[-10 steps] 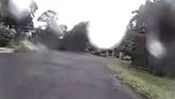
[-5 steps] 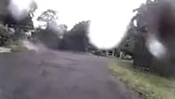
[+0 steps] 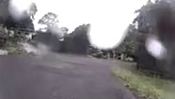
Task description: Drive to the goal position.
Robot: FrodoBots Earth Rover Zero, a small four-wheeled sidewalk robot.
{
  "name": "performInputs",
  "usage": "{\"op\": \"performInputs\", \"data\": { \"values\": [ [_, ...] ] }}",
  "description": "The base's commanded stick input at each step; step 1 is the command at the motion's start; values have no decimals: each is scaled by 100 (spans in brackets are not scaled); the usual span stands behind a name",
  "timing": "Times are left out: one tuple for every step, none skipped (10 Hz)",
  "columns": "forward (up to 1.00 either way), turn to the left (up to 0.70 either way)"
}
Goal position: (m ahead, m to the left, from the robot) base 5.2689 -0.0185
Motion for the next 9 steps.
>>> {"op": "performInputs", "data": {
  "values": [
    [70, 37],
    [70, 29],
    [70, 15],
    [70, 2],
    [70, 2],
    [70, 2],
    [70, 2],
    [70, 2],
    [70, 2]
  ]
}}
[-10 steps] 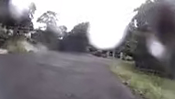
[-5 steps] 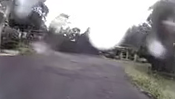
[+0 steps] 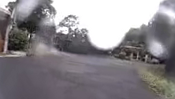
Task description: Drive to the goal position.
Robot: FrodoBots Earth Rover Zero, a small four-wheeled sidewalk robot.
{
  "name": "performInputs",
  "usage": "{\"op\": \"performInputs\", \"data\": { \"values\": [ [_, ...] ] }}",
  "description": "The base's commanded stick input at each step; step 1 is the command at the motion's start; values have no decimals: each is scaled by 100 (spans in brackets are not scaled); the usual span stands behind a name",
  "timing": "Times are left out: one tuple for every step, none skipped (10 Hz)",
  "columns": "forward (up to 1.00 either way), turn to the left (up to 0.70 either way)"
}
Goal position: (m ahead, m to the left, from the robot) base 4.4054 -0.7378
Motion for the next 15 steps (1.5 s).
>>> {"op": "performInputs", "data": {
  "values": [
    [70, 2],
    [70, 2],
    [70, 2],
    [70, 2],
    [70, 1],
    [70, -28],
    [70, -33],
    [70, -33],
    [70, -33],
    [70, -33],
    [70, -23],
    [70, 2],
    [70, 2],
    [70, 2],
    [70, 2]
  ]
}}
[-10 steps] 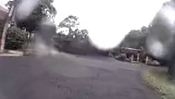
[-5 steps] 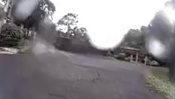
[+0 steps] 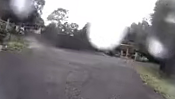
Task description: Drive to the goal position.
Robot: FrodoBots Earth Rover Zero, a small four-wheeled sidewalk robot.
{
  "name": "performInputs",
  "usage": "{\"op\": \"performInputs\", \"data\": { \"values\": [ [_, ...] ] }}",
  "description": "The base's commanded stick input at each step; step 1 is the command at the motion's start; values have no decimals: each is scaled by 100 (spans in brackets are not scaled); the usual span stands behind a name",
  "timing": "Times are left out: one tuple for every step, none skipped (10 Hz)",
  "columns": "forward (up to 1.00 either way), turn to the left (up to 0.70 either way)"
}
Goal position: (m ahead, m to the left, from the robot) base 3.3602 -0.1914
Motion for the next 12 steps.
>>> {"op": "performInputs", "data": {
  "values": [
    [70, 2],
    [70, 2],
    [70, 2],
    [70, 2],
    [70, 2],
    [70, 2],
    [70, 2],
    [70, 2],
    [70, 2],
    [70, 2],
    [70, -12],
    [70, -33]
  ]
}}
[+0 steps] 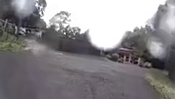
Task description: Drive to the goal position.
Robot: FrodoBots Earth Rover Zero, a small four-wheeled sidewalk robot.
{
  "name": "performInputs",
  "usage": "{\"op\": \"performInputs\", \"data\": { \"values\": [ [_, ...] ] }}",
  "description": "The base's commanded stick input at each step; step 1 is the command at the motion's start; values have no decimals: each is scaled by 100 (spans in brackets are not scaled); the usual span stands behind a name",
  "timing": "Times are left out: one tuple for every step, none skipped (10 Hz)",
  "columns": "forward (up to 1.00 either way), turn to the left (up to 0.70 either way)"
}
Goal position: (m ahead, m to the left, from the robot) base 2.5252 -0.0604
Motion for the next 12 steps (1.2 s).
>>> {"op": "performInputs", "data": {
  "values": [
    [70, -33],
    [70, -33],
    [70, -33],
    [70, -25],
    [70, -15],
    [70, -5],
    [70, 2],
    [70, 2],
    [70, 2],
    [70, 2],
    [70, 2],
    [70, 2]
  ]
}}
